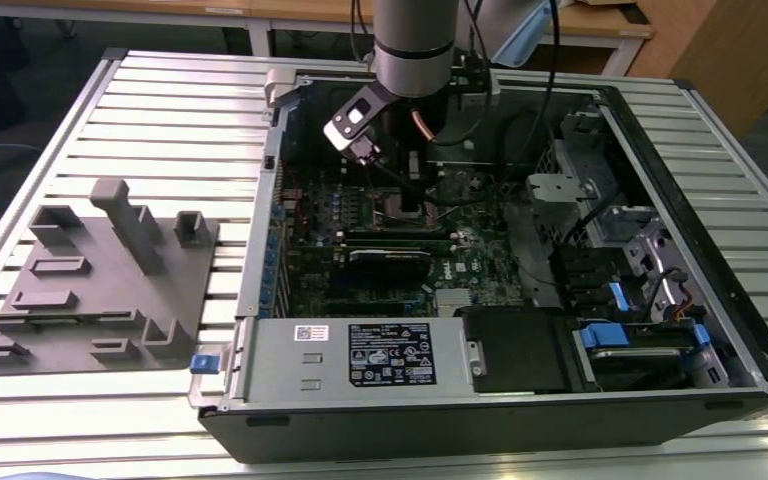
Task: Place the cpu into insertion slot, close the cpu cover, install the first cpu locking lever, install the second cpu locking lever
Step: 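Place the cpu into insertion slot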
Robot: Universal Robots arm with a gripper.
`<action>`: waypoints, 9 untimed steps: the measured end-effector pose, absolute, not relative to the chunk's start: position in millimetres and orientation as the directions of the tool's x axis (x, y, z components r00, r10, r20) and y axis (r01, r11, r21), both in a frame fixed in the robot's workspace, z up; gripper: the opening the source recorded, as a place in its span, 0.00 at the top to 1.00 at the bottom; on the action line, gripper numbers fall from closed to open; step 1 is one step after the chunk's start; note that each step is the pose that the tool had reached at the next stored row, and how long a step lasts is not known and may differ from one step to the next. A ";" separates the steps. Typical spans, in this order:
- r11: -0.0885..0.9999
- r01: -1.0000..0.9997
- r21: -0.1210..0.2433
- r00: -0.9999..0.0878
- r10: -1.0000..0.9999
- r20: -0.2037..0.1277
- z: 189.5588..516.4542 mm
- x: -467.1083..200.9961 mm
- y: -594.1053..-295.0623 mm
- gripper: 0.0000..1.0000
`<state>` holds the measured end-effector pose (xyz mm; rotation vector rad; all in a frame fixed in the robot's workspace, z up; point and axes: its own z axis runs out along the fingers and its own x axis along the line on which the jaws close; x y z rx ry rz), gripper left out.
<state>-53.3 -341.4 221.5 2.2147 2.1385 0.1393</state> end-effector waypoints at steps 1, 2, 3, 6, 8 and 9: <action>-0.036 0.994 0.105 0.034 0.999 0.023 221.8 -53.4 -341.4 0.39; -0.036 0.994 0.105 0.034 0.999 0.023 222.4 -53.4 -341.5 0.39; -0.036 0.994 0.105 0.034 0.999 0.023 223.1 -53.4 -341.5 0.39; -0.036 0.994 0.105 0.034 0.999 0.023 225.3 -53.4 -341.4 0.39; -0.036 0.994 0.105 0.034 0.999 0.023 226.2 -53.3 -341.4 0.39; -0.036 0.994 0.106 0.034 0.999 0.023 226.2 -53.3 -341.4 0.39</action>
